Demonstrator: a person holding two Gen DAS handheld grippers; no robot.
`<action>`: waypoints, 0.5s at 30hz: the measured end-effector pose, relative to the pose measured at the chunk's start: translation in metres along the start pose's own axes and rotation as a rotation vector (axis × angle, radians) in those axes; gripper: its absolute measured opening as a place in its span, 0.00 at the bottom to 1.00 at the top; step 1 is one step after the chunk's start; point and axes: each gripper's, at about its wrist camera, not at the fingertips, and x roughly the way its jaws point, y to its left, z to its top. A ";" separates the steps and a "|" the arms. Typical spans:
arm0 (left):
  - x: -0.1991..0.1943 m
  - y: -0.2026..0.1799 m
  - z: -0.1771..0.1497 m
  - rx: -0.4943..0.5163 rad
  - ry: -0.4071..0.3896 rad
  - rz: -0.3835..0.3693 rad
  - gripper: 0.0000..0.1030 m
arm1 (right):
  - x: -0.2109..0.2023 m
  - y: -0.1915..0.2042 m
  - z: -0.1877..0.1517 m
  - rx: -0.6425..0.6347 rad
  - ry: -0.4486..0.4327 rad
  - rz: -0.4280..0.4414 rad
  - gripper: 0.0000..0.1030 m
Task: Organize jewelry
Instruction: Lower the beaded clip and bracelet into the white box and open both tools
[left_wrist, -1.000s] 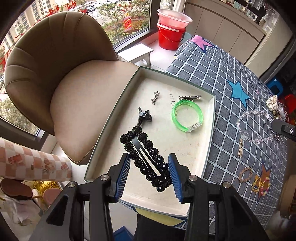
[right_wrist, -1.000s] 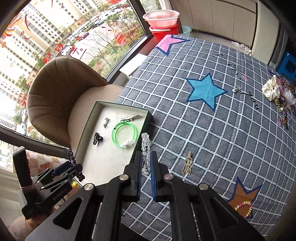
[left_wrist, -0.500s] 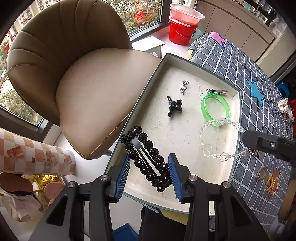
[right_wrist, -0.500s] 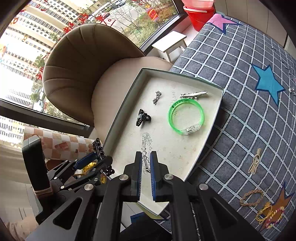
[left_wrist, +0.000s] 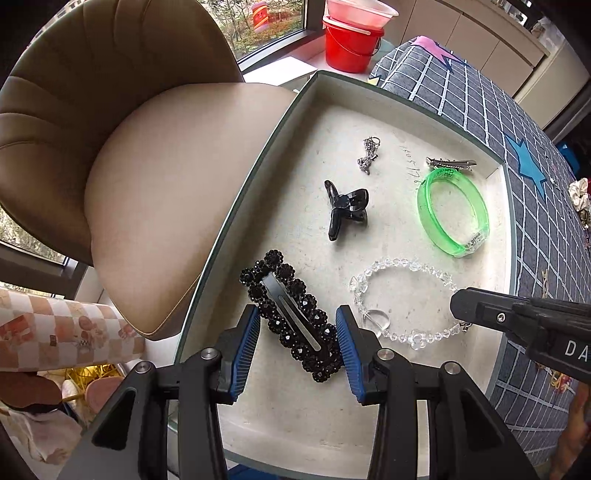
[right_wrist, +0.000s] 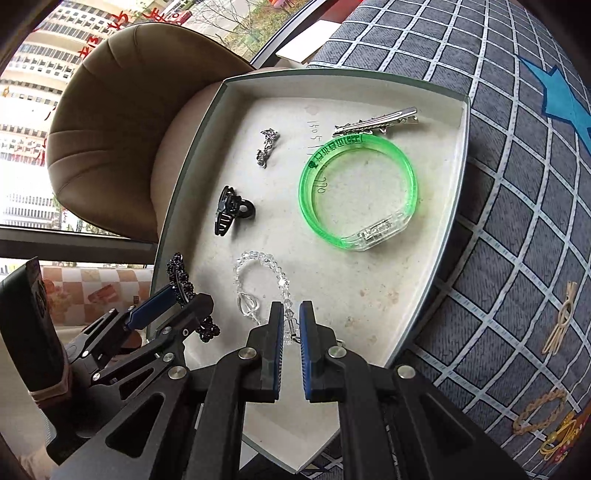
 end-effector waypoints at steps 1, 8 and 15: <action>0.003 -0.002 0.002 0.003 -0.001 0.000 0.49 | 0.002 -0.003 0.002 0.004 -0.002 -0.008 0.08; 0.014 -0.013 0.024 0.021 -0.033 0.003 0.49 | -0.001 -0.022 0.015 0.018 -0.052 -0.065 0.08; 0.015 -0.021 0.039 0.032 -0.063 0.011 0.49 | -0.012 -0.033 0.025 0.017 -0.082 -0.107 0.08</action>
